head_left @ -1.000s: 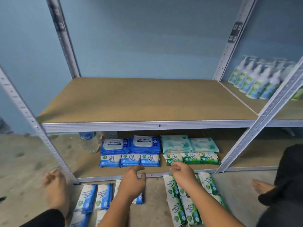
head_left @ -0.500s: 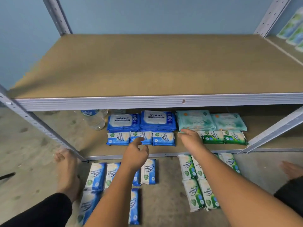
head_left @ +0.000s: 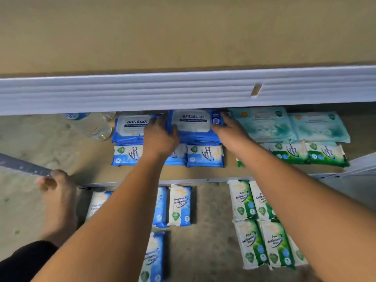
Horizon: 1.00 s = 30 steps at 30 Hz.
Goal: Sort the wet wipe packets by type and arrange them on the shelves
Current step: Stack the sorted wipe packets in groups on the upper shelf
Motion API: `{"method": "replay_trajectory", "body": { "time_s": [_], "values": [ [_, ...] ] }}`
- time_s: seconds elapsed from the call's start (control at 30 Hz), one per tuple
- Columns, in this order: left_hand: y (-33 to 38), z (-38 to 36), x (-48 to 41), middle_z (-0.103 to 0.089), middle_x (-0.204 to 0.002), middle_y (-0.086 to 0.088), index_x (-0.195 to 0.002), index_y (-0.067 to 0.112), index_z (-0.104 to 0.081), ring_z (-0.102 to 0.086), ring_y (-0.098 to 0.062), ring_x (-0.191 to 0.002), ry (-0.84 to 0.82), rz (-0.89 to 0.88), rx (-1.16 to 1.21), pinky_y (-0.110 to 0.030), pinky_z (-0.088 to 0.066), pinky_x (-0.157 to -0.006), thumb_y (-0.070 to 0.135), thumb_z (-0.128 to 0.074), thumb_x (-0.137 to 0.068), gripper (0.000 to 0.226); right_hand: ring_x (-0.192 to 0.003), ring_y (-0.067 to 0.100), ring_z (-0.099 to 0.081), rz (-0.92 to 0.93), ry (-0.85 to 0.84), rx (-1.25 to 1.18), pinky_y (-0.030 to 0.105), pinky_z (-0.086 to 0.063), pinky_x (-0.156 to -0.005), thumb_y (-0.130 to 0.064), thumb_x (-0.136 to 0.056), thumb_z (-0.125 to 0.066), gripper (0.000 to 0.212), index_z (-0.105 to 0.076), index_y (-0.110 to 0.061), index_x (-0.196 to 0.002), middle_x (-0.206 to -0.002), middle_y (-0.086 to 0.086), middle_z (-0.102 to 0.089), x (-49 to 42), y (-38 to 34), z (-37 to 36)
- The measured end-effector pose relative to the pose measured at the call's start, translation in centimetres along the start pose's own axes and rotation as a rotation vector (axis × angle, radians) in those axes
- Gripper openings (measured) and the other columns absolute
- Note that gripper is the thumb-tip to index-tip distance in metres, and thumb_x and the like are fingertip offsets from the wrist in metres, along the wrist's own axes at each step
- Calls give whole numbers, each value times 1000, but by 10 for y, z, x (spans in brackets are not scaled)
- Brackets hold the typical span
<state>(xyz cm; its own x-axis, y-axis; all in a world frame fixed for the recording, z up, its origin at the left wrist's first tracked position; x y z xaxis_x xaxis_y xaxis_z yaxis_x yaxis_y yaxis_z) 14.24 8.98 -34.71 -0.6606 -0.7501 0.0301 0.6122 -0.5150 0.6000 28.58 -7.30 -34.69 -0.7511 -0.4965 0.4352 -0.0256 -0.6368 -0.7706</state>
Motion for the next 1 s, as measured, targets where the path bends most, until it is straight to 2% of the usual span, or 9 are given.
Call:
{"method": "replay_trajectory", "body": {
  "time_s": [0.17,0.3,0.43,0.57,0.7,0.77,0.83,0.93,1.0],
  "values": [
    [-8,-23,-30,-61,-124,-24,-135,4,-55,-54,-42,-117,-109,-160,-210,-45,-49,-94,41,-56,-96,54,-136,29,-46,-31,11,150,33,-41,-105,-49,-98,-47,68,-20,-29,-157,-157,6,-39,-26,15,-21],
    [-11,-32,-33,-63,-121,-22,-128,6,-58,-59,-41,-111,-88,-123,-163,-42,-51,-88,44,-61,-91,53,-138,32,-44,-110,60,103,33,-39,-104,-49,-101,-47,79,1,-30,-161,-161,6,-33,-39,30,-30],
    [-3,-34,-35,-68,-116,-15,-131,8,-54,-62,-37,-109,-99,53,-128,-31,-44,-79,33,-66,-91,49,-132,26,-51,-141,94,-58,39,-41,-111,-62,-85,-63,90,-15,-37,-158,-151,-3,-47,-42,32,-38],
    [1,-41,-38,-64,-109,-11,-120,6,-56,-61,-33,-104,-218,259,-18,-30,-44,-81,37,-52,-98,38,-123,22,-57,-138,123,-138,33,-45,-99,-60,-77,-74,95,-24,-35,-154,-141,-8,-56,-48,32,-39],
    [10,-50,-48,-60,-129,-17,-133,1,-54,-57,-34,-121,-338,348,72,-36,-47,-97,33,-46,-103,44,-113,17,-59,-122,163,-184,28,-43,-89,-50,-81,-78,90,-26,-32,-152,-132,-10,-60,-48,32,-36],
    [12,-53,-53,-58,-132,-17,-138,1,-49,-59,-29,-111,-358,369,112,-36,-47,-93,32,-47,-103,46,-111,16,-59,-103,178,-180,26,-41,-89,-49,-84,-75,88,-22,-35,-154,-134,-11,-59,-45,32,-37],
    [11,-54,-54,-55,-119,-11,-141,4,-43,-52,-22,-93,-367,413,159,-30,-41,-79,33,-46,-105,47,-119,18,-55,-92,170,-173,23,-36,-91,-50,-88,-71,91,-14,-37,-157,-144,-10,-52,-42,31,-39],
    [3,-54,-56,-53,-133,-10,-145,6,-34,-51,-25,-109,-327,481,252,-32,-39,-86,35,-55,-101,57,-136,20,-46,-65,171,-156,21,-30,-94,-52,-90,-67,93,-7,-36,-160,-156,-8,-40,-38,31,-40],
    [-3,-50,-54,-55,-129,-7,-144,9,-37,-52,-24,-103,-278,477,304,-32,-40,-85,36,-64,-95,62,-139,20,-44,-28,194,-156,21,-30,-98,-48,-92,-67,92,-6,-37,-160,-158,-8,-38,-35,31,-40]
  ]
}}
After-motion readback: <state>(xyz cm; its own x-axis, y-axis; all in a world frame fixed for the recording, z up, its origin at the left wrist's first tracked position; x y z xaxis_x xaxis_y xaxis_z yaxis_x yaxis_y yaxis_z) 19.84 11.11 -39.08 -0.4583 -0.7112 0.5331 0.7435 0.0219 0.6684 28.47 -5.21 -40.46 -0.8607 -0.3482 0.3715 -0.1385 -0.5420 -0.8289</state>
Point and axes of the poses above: each hand's wrist, its own x-axis away from the middle knuckle, its own z-axis out of the back of the hand, y = z × x, the point moved 4 cm from there along -x, towards the middle knuckle
